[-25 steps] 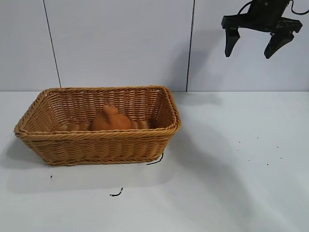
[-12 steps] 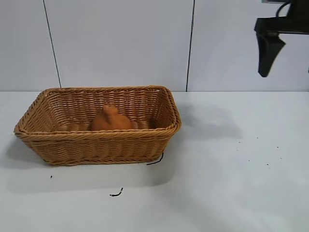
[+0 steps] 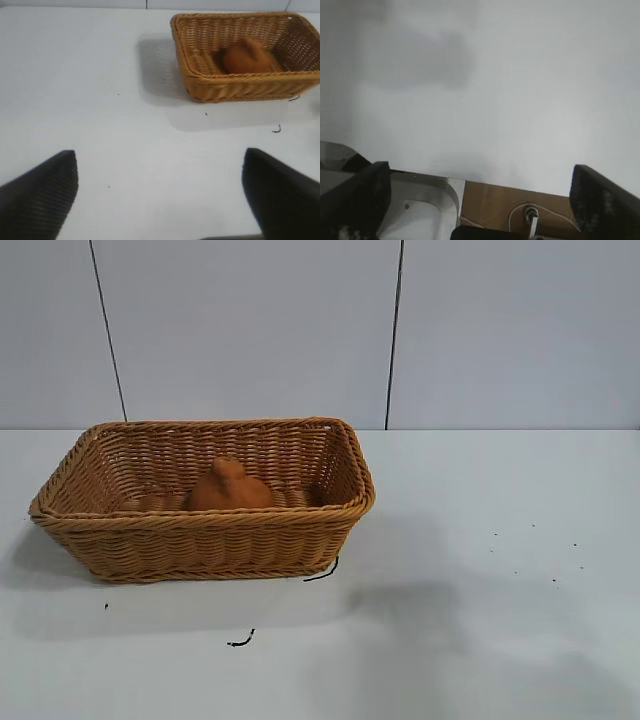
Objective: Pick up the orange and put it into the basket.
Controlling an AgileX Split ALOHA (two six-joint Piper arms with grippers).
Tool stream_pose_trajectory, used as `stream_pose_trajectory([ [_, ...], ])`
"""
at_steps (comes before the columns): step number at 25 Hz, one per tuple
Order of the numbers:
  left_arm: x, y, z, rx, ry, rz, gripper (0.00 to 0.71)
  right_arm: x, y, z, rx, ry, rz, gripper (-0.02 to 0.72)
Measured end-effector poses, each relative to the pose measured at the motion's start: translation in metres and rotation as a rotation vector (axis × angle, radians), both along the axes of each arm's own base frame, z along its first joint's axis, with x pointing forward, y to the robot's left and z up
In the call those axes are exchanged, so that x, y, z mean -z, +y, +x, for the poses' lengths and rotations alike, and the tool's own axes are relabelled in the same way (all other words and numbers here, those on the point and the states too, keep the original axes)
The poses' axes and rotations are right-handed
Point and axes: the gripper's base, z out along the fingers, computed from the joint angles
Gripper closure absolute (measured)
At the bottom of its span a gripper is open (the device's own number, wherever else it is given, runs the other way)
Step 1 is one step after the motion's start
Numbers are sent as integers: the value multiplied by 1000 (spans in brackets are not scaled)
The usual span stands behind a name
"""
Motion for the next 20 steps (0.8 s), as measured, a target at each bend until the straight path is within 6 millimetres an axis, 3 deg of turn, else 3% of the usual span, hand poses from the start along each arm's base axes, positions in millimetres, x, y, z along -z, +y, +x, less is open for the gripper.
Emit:
stream_pose_trajectory([
  [11,0,0,0,0,0,0,71,-17,-5,-68,0,-460,17,8],
  [20,0,0,0,0,0,0,71,-17,-6,-85,1,-566,20,8],
])
